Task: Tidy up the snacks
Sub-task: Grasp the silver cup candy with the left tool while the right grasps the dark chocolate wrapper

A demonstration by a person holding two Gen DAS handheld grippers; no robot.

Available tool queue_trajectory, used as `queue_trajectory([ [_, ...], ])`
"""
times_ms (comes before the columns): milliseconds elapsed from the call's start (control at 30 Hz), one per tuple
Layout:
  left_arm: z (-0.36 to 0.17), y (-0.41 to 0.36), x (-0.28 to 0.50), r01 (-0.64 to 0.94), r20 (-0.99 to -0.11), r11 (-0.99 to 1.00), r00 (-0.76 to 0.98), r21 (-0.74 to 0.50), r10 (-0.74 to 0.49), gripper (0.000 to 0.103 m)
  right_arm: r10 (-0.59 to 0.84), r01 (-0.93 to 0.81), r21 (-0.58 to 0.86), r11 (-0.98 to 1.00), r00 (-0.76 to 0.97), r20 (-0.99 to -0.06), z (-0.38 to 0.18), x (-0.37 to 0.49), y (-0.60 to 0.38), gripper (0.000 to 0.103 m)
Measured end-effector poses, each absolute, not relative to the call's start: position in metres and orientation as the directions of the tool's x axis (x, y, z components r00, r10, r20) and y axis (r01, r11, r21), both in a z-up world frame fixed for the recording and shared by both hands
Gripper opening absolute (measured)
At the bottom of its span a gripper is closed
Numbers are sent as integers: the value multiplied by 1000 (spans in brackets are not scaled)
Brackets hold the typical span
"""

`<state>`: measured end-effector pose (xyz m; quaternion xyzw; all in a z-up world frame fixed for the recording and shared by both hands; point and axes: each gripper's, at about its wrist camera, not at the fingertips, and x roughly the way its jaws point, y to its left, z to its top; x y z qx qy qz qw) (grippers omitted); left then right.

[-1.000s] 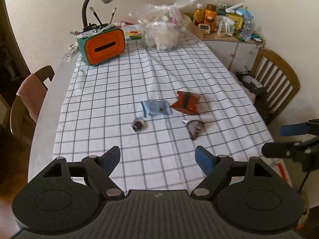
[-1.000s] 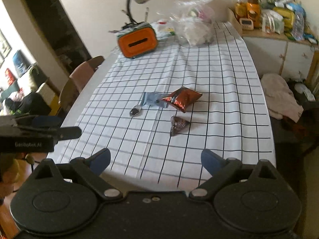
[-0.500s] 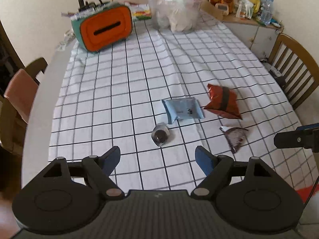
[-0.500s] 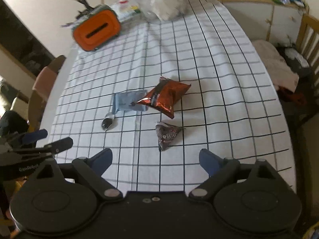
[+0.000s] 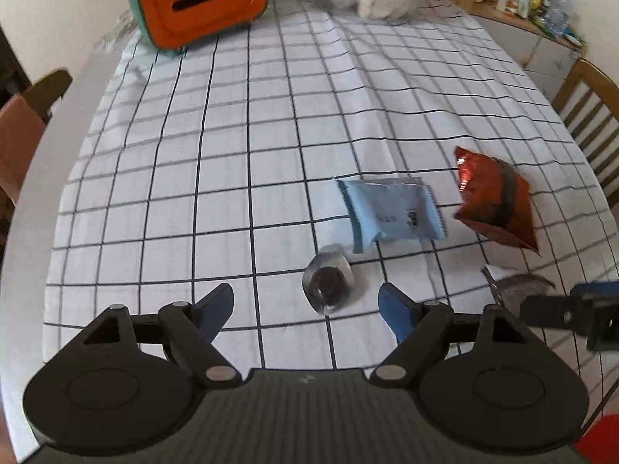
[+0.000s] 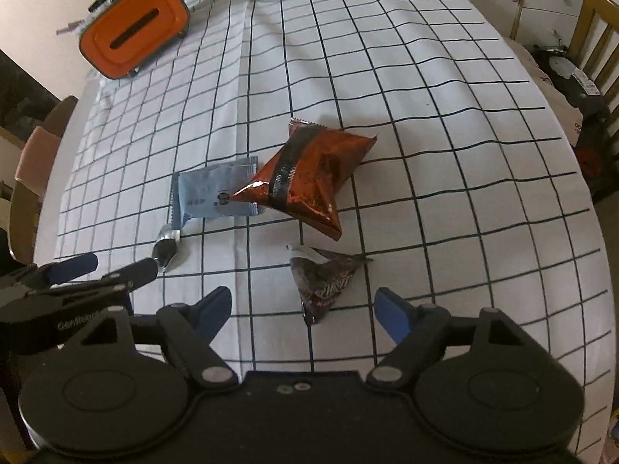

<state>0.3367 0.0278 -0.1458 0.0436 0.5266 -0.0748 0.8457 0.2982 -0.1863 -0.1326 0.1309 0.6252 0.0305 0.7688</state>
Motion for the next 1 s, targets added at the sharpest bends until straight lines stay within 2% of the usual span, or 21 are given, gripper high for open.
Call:
queue_trajectory([
  [167, -161, 31, 353, 121, -913, 991, 395, -56, -100, 82, 202, 144, 230, 963, 185, -962, -150, 308, -183, 74],
  [367, -176, 31, 363, 100, -920, 993, 381, -56, -90, 78, 194, 140, 218, 966, 166, -967, -164, 312, -175, 68],
  [500, -175, 25, 362, 118, -909, 993, 413, -12, -60, 67, 177, 141, 200, 970, 159, -971, -170, 313, -171, 61],
  [633, -174, 17, 358, 143, -902, 990, 428, 15, -48, 46, 159, 133, 182, 974, 172, -972, -171, 312, -169, 53],
  [700, -172, 15, 356, 146, -901, 989, 430, 15, -50, 36, 144, 127, 167, 978, 175, -974, -170, 312, -168, 46],
  [967, -170, 22, 353, 123, -905, 992, 421, -16, -67, 33, 146, 123, 173, 977, 199, -969, -169, 309, -174, 28],
  [1000, -170, 25, 354, 117, -907, 993, 417, -21, -68, 26, 150, 123, 177, 977, 201, -968, -169, 308, -175, 27],
])
